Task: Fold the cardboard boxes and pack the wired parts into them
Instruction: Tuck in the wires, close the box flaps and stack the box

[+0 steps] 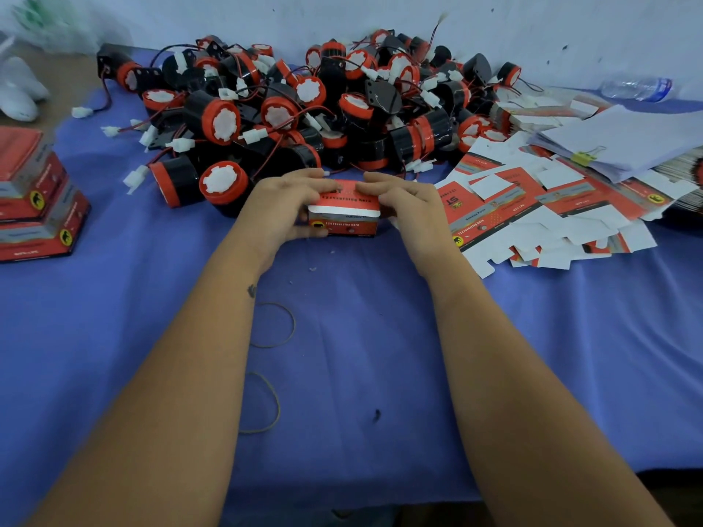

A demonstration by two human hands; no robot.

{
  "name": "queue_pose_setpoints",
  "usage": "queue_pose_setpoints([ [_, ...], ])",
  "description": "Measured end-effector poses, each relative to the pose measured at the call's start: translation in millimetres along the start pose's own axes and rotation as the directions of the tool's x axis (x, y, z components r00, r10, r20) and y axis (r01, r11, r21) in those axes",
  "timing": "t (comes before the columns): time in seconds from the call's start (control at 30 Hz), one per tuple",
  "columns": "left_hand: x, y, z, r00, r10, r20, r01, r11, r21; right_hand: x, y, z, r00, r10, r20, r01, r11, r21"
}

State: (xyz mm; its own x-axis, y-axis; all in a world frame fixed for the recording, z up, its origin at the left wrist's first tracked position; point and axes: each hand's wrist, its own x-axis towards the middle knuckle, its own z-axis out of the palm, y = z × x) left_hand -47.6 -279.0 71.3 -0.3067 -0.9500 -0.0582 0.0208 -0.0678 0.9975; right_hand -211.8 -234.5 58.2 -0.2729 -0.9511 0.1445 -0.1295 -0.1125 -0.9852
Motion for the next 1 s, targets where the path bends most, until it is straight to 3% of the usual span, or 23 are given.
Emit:
queue_pose_setpoints([
  [0.1, -2.9, -6.0, -2.9, 0.969, 0.239, 0.058, -0.243, 0.892, 0.381, -1.1, 2.4, -4.9, 0.997, -0.059, 0.039, 0.065, 0.984, -0.163],
  [0.17, -3.2, -10.2, -5.1, 0.940, 0.331, 0.079, -0.328, 0.821, 0.468, -0.6, 2.9, -8.2, 0.994, -0.080, 0.073, 0.096, 0.961, -0.258],
  [0.47, 1.2, -13.7, -15.9, 0.954, 0.221, 0.202, -0.298, 0.772, 0.562, -2.7, 0.1, -15.5, 0.983, -0.063, 0.173, 0.116, 0.941, -0.318],
  [0.7, 1.7, -22.4, -11.0, 0.913, 0.374, 0.163, -0.400, 0.740, 0.541, -2.5, 4.4, -6.8, 0.974, -0.204, 0.101, 0.227, 0.849, -0.478],
  [1.0, 4.2, -27.3, -9.4, 0.886, 0.438, 0.149, -0.444, 0.713, 0.542, -1.5, 3.9, -5.4, 0.967, -0.237, 0.095, 0.253, 0.847, -0.468],
])
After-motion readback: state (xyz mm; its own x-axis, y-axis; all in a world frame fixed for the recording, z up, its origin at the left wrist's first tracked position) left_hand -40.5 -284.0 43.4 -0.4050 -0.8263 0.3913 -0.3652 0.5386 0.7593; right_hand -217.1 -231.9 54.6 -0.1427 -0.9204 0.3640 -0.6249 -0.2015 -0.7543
